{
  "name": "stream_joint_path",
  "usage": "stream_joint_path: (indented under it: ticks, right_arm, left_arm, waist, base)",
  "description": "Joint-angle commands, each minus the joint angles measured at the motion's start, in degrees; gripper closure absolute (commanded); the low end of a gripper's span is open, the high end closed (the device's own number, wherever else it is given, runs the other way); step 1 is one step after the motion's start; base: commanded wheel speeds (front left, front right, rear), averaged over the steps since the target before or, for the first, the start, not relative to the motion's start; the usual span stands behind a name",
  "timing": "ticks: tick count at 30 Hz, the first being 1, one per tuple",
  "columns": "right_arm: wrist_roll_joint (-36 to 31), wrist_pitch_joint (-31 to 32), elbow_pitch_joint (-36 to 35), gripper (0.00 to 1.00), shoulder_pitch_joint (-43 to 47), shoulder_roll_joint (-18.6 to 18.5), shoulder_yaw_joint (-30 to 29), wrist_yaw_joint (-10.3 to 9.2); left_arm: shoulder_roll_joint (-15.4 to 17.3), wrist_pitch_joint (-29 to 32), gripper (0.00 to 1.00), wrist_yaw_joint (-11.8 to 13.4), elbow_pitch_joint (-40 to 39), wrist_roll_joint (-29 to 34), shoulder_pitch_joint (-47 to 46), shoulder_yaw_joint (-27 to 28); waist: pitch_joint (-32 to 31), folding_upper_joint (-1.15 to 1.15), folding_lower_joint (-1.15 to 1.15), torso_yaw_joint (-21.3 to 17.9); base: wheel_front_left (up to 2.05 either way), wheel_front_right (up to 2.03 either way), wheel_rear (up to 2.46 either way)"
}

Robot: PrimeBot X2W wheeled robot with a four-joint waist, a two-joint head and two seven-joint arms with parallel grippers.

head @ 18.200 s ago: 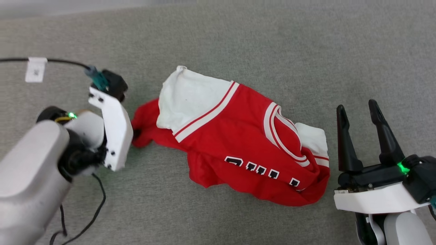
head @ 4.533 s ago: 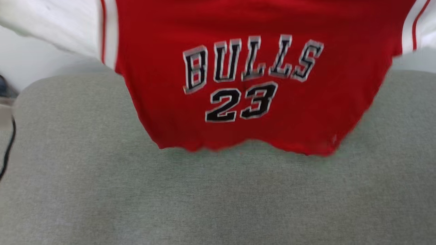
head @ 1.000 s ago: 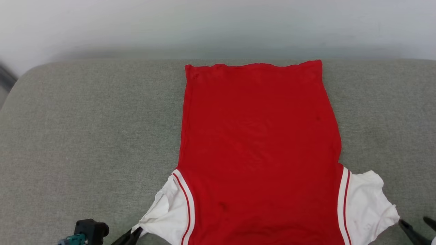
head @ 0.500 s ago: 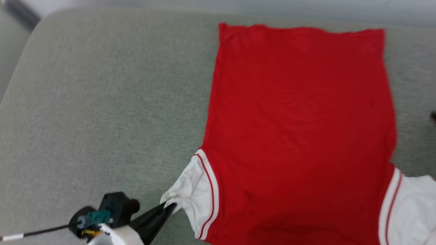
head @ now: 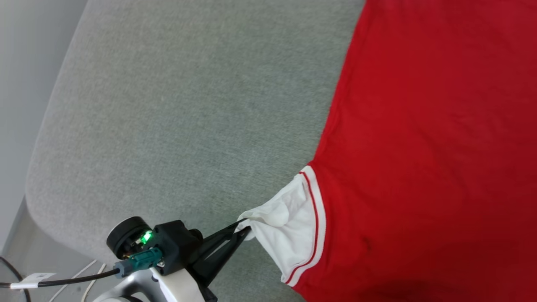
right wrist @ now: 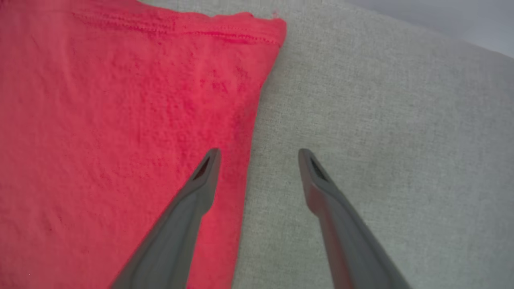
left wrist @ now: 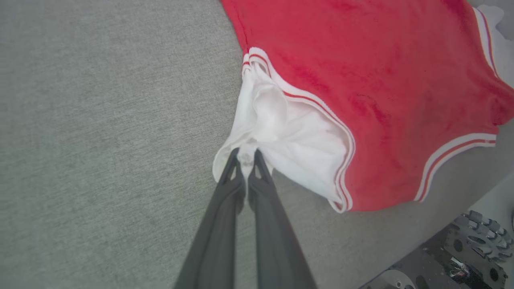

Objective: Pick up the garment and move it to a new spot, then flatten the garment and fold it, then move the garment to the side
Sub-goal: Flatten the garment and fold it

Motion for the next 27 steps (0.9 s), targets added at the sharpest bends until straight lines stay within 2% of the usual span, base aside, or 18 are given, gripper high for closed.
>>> stream_joint_path:
  ticks: [1,7,10,16,17,18,27]
  right_arm:
    - [-0.9,0.6,0.6,0.00,-1.1,-0.1,-0.3,-0.02]
    - [-6.9,4.7,2.4,0.00,-5.8,0.5,-2.2,-0.02]
    - [-8.6,5.2,2.9,0.00,-8.0,2.5,-3.3,-0.02]
    - [-10.1,7.2,4.7,0.00,-5.3,3.0,-1.0,-0.02]
    - [-9.8,7.6,5.1,0.56,-4.7,3.1,-1.4,-0.02]
    - [-9.8,7.8,5.2,1.00,-4.2,3.1,-1.8,-0.02]
    - [-8.9,7.3,3.4,1.00,-1.5,3.4,-3.9,-0.02]
  left_arm:
    - [-0.7,-0.4,1.00,0.0,0.1,0.1,-0.7,-0.2]
    - [-2.2,-1.3,1.00,-1.3,0.8,0.8,-2.3,-0.8]
    - [-2.6,-1.8,1.00,-1.7,1.7,1.4,-2.9,-1.1]
    - [-3.6,-2.6,1.00,-2.6,3.3,2.8,-4.2,-2.1]
    - [-3.9,-2.8,1.00,-2.7,3.7,3.0,-4.2,-2.3]
    - [-4.3,-3.0,1.00,-2.8,3.9,2.8,-4.3,-2.4]
    - [-4.7,-3.9,1.00,-2.2,5.4,1.8,-4.4,-1.8]
  waist:
    - [3.0,0.00,-0.01,2.9]
    - [5.3,0.00,-0.01,4.9]
    - [6.0,0.00,-0.01,5.6]
    - [6.6,0.00,-0.01,6.3]
    - [6.6,0.00,-0.01,6.4]
    - [6.6,0.00,-0.01,6.5]
    - [4.1,0.00,-0.01,5.0]
  base:
    - [0.00,0.00,0.00]
    - [0.00,0.00,0.00]
    - [0.00,0.00,0.00]
    - [0.00,0.00,0.00]
    - [0.00,0.00,0.00]
    - [0.00,0.00,0.00]
    - [0.00,0.00,0.00]
